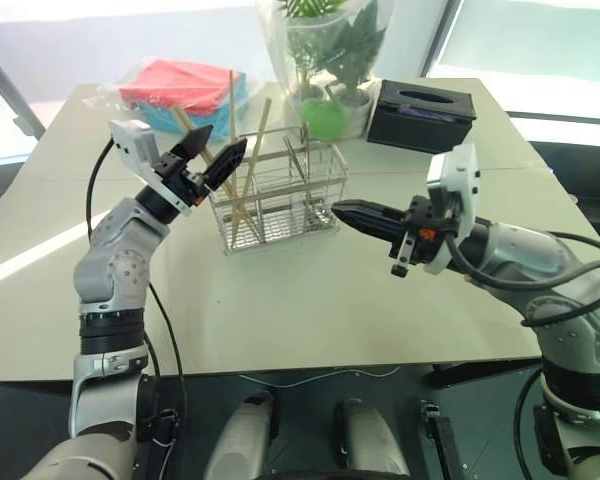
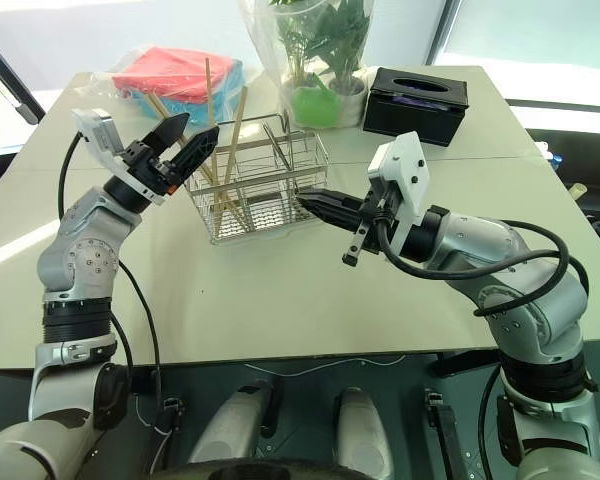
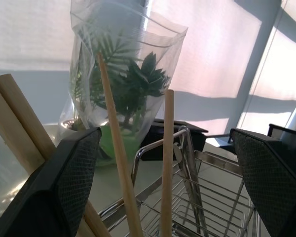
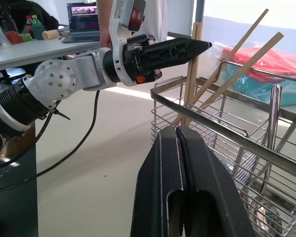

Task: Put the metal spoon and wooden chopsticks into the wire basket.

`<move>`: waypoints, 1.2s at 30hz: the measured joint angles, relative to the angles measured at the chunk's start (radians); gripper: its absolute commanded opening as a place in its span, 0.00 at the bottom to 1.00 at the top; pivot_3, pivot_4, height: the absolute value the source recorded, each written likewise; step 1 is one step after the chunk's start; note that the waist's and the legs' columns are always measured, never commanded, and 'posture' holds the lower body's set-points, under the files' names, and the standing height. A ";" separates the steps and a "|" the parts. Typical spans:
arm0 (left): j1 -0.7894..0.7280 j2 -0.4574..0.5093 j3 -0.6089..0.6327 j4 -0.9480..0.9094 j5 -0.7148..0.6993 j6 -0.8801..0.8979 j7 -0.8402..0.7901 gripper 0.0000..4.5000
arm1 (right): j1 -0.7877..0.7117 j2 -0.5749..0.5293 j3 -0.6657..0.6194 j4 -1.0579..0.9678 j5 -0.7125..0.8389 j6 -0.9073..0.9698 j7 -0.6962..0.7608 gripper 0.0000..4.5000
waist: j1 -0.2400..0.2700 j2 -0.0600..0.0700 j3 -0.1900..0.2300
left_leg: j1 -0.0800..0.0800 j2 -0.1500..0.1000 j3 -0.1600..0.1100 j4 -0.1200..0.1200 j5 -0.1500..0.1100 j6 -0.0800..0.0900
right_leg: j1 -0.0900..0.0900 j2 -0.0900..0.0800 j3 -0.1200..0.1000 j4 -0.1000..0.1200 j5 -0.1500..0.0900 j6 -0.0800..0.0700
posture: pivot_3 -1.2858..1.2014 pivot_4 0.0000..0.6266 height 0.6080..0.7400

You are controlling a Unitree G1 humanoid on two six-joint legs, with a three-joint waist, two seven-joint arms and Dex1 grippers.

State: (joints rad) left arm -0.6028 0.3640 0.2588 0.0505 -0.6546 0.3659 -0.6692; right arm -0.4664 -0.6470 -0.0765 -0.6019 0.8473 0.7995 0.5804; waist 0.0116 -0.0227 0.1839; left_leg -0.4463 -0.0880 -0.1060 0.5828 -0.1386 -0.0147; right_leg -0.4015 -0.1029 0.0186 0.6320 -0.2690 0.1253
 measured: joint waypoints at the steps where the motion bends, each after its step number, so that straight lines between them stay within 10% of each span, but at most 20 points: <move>1: -0.002 0.000 0.002 -0.007 -0.008 0.001 0.002 0.98 | 0.000 0.000 0.000 0.001 -0.001 0.000 0.002 0.00 | 0.000 0.000 0.000 | 0.000 0.000 0.000 0.000 0.000 0.000 | 0.000 0.000 0.000 0.000 0.000 0.000 | 0.52 0.24 1.00; 20: -0.127 0.185 0.126 -0.205 -0.135 0.124 0.191 0.98 | 0.000 0.001 0.002 0.031 -0.041 -0.023 0.047 0.00 | -0.003 0.000 0.000 | 0.000 0.000 0.000 -0.001 0.000 0.000 | 0.000 0.000 0.000 0.000 0.001 0.001 | 0.52 0.24 1.00; 30: 0.180 0.254 0.199 -0.320 0.039 0.118 0.356 0.01 | 0.035 0.050 0.000 0.217 -0.315 -0.252 -0.038 0.00 | 0.001 0.000 0.000 | 0.002 0.000 0.001 -0.003 0.000 0.000 | 0.000 0.000 0.001 -0.001 0.000 -0.001 | 0.52 0.24 1.00; 36: 0.399 0.113 0.204 -0.328 0.158 0.066 0.482 0.01 | 0.132 0.135 -0.008 0.331 -0.444 -0.372 -0.128 0.00 | 0.000 0.000 0.000 | 0.002 0.000 0.001 -0.003 0.000 -0.001 | 0.000 0.000 0.002 0.000 0.000 -0.001 | 0.52 0.24 1.00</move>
State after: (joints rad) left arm -0.2037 0.4767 0.4624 -0.2777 -0.4966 0.4321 -0.1870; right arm -0.3348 -0.5115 -0.0841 -0.2708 0.4031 0.4277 0.4522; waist 0.0119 -0.0223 0.1837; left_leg -0.4442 -0.0880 -0.1045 0.5795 -0.1388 -0.0153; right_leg -0.4019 -0.1028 0.0207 0.6317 -0.2694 0.1246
